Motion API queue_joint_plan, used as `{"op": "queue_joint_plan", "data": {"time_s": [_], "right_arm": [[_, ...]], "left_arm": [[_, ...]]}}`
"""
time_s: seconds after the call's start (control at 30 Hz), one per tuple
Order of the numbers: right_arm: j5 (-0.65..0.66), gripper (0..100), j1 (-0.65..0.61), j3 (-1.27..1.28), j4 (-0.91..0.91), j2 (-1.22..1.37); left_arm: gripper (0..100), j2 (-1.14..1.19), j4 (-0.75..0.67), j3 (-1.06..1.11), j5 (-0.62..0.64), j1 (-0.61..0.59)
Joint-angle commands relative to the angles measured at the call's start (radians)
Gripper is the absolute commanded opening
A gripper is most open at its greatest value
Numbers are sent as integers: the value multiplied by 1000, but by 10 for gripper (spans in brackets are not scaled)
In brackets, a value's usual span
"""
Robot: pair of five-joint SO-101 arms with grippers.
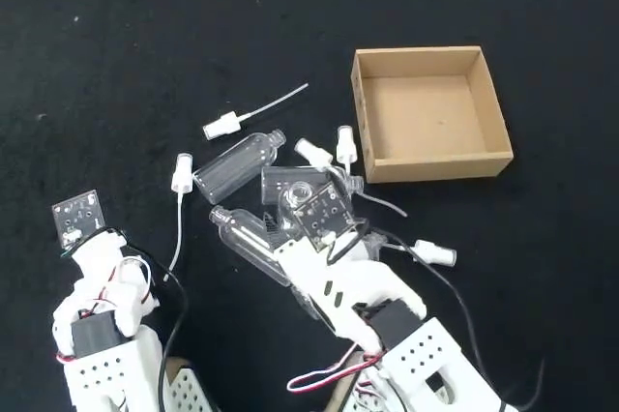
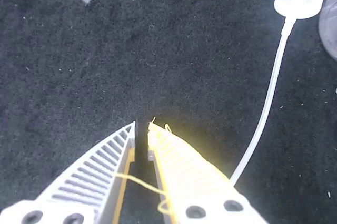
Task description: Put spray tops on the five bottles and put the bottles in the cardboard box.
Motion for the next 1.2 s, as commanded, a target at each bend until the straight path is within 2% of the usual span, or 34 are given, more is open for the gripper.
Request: {"op": "queue_joint_plan", "data": {"time_s": [0.0,0.37,0.53,0.73,0.83,1.03,1.17], "right_arm": [[-5,371,-14,-1,-75,-12],[-12,353,26,-31,-78,-10],[-6,334,52,-163,57,-10],[-6,358,52,-182,77,19],[-6,359,41,-272,58,107],[-12,361,40,-565,143,435],[-15,362,32,-616,181,584]], "left_arm": [[47,-2,14,8,-6,-1],[47,-2,14,8,-6,-1],[47,-2,14,8,-6,-1],[47,-2,14,8,-6,-1],[47,-2,14,8,-6,-1],[47,-2,14,8,-6,-1],[47,-2,14,8,-6,-1]]}}
